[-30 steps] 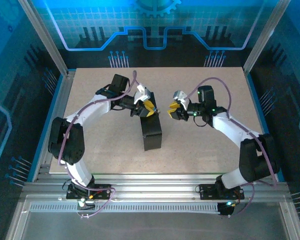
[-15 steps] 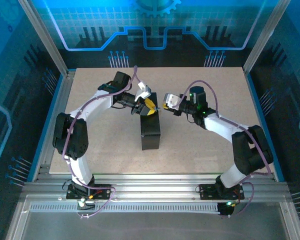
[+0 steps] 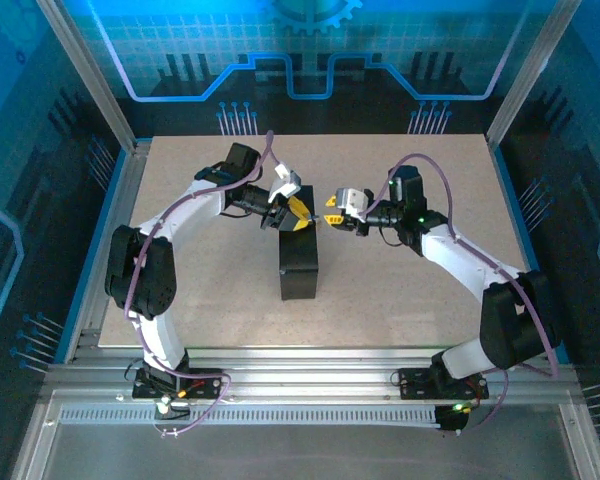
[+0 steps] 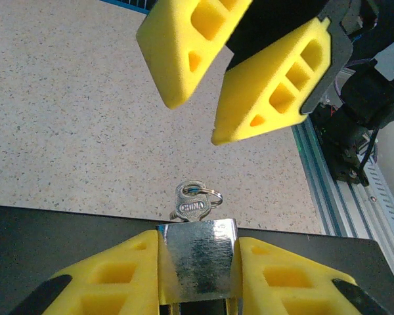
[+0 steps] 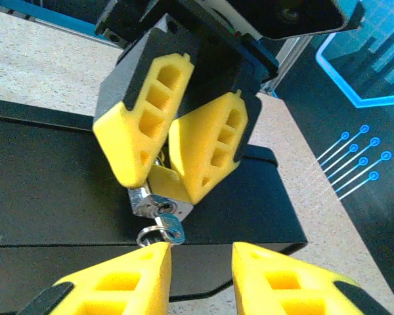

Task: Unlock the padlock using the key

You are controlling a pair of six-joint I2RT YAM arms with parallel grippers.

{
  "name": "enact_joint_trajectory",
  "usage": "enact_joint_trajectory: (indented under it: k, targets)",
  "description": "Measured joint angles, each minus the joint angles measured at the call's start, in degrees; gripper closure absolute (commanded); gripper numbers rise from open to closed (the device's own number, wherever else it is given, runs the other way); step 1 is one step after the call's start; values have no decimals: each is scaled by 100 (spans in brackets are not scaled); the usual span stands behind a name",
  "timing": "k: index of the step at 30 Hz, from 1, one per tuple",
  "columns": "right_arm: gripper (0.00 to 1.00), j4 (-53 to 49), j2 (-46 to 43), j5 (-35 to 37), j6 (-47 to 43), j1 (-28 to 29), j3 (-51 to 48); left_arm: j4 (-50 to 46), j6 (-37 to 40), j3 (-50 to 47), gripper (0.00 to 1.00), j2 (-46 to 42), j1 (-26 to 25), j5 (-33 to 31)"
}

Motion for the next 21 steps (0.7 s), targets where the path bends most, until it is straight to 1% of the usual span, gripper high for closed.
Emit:
enact_joint_trajectory:
  k: [11,21]
  targets:
    - [70,-369,415,-116,-105,116,350,2,0,0,100,0,0,0]
    - [72,-527,470,-136,-221,149,378,0,0,2,100,0,0,0]
